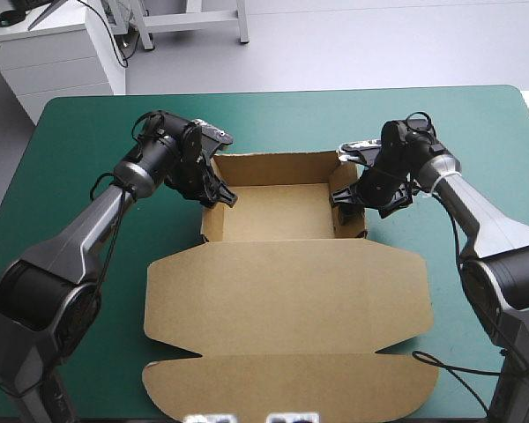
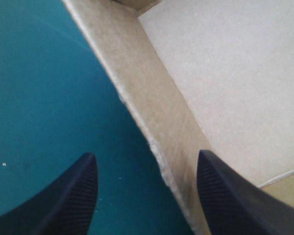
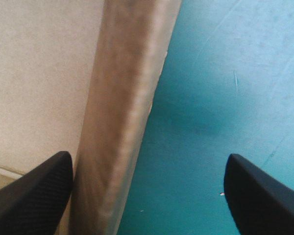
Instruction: Fold the box
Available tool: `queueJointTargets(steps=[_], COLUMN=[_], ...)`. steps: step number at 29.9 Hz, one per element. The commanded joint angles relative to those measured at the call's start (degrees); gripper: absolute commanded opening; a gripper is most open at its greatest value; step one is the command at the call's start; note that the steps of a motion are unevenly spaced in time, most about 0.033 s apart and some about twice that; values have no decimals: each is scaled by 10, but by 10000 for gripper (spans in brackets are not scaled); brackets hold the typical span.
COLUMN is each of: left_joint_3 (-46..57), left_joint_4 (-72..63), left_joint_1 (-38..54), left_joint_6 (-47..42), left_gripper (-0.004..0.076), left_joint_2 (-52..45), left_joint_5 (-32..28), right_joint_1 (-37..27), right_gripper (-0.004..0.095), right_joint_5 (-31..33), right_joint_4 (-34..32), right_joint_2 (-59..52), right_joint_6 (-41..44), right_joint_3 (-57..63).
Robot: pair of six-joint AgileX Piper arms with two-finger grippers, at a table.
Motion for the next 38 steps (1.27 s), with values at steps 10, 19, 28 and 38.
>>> queueJointTargets(steps=[10, 19, 28, 38], left_joint_3=[-18, -18, -7, 21], left_joint_4=[-21, -33, -35, -35], left_joint_1=[1, 1, 1, 1], left_joint_6=[-7, 68, 102, 92], left_gripper=[435, -4, -6, -6], left_joint_2=[-86, -180, -343, -488], left_joint_5=[-30, 13, 35, 35], right_joint_1=[-2, -2, -2, -2], right_gripper=[788, 782, 774, 765], right_joint_5=[-6, -2, -10, -13], right_joint_4=[2, 2, 4, 3], right_joint_2=[-99, -109, -107, -107], right_joint_6=[-6, -4, -4, -4], right_joint_3=[-16, -16, -16, -16])
